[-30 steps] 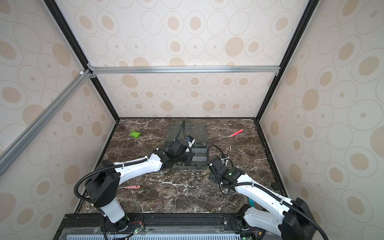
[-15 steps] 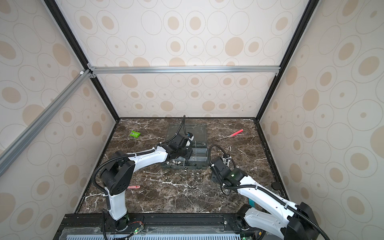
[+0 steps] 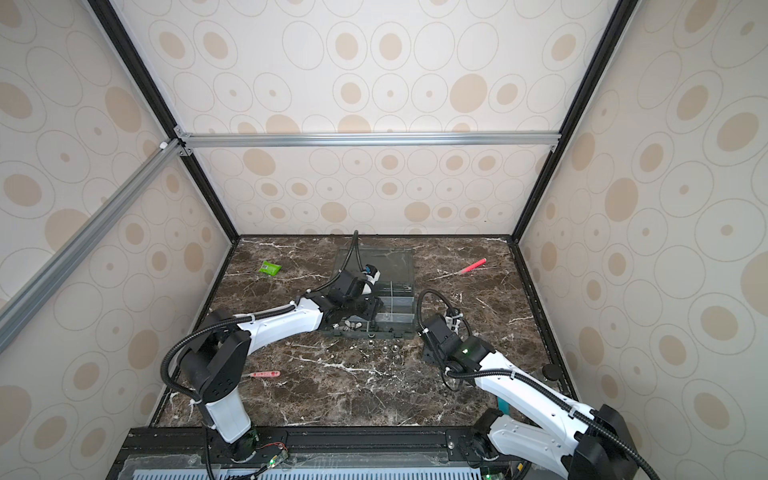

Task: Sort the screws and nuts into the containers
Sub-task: 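Raise the left gripper from the organizer while the right gripper moves over the nuts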

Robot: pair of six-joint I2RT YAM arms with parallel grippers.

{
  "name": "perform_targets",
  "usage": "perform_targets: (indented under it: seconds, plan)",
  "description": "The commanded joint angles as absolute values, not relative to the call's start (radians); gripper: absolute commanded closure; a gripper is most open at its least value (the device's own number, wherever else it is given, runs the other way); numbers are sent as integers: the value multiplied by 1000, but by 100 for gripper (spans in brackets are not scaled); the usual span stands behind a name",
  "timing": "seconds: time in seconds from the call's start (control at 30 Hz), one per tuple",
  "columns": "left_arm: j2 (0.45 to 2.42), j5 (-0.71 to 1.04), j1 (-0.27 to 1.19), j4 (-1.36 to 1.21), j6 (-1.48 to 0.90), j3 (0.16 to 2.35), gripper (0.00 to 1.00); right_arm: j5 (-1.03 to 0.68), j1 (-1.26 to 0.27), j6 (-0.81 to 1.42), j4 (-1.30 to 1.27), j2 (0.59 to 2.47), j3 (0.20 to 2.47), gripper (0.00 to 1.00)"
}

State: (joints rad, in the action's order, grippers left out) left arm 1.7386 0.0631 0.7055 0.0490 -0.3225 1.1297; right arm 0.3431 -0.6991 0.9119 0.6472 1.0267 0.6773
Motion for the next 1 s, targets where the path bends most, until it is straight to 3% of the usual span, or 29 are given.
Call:
perform_targets:
  seconds: [0.0, 0.97]
  plan:
    - [1662, 79, 675, -41, -376, 1053, 49, 339, -694, 931, 653, 1035, 665, 44]
    - [1158, -27, 572, -21, -487, 628, 46, 202, -763, 906, 485, 1342, 775, 44]
